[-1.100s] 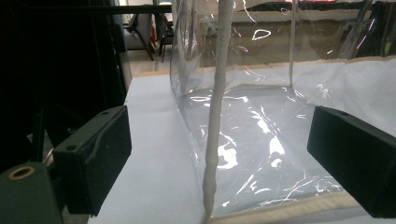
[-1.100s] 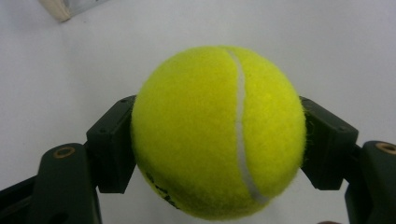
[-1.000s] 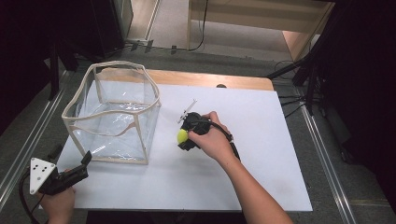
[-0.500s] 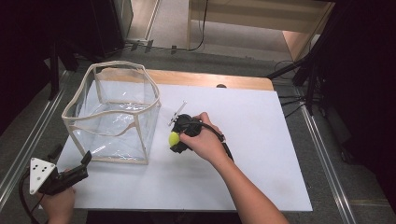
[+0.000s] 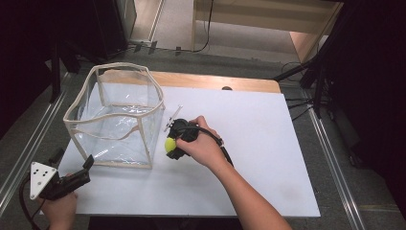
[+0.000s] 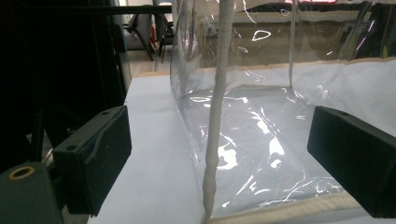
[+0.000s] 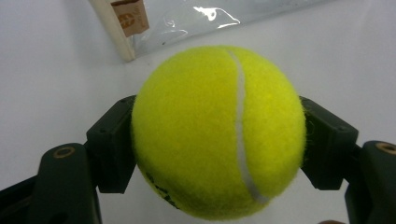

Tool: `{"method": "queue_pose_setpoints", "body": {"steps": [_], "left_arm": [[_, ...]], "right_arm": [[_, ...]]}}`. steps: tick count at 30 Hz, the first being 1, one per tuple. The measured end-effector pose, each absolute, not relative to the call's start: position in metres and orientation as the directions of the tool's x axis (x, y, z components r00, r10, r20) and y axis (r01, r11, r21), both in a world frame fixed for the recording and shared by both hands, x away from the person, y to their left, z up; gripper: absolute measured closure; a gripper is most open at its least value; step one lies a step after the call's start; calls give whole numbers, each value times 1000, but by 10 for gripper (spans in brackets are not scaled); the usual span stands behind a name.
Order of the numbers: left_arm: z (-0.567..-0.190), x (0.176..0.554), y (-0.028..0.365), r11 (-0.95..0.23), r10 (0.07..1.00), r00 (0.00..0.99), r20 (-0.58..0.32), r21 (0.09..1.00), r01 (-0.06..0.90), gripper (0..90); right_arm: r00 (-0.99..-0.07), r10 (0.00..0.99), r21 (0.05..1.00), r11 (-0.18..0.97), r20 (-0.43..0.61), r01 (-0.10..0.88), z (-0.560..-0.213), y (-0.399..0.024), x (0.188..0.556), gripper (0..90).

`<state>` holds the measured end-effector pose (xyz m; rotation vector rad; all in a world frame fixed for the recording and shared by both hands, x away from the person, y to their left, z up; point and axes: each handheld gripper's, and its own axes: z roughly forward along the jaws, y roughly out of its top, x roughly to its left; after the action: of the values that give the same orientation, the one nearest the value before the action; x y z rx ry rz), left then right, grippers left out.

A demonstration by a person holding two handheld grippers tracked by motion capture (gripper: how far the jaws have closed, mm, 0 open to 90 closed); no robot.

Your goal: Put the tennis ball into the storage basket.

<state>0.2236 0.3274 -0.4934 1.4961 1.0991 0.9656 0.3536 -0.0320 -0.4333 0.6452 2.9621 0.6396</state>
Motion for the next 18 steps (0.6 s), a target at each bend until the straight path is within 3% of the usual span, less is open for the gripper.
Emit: {"method": "queue_pose_setpoints", "body": {"steps": [18], "left_arm": [[-493, 224, 328, -82, 963, 268, 37, 984, 159, 68]], "right_arm": [[-916, 398, 428, 821, 46, 378, -406, -23, 349, 235]]}}
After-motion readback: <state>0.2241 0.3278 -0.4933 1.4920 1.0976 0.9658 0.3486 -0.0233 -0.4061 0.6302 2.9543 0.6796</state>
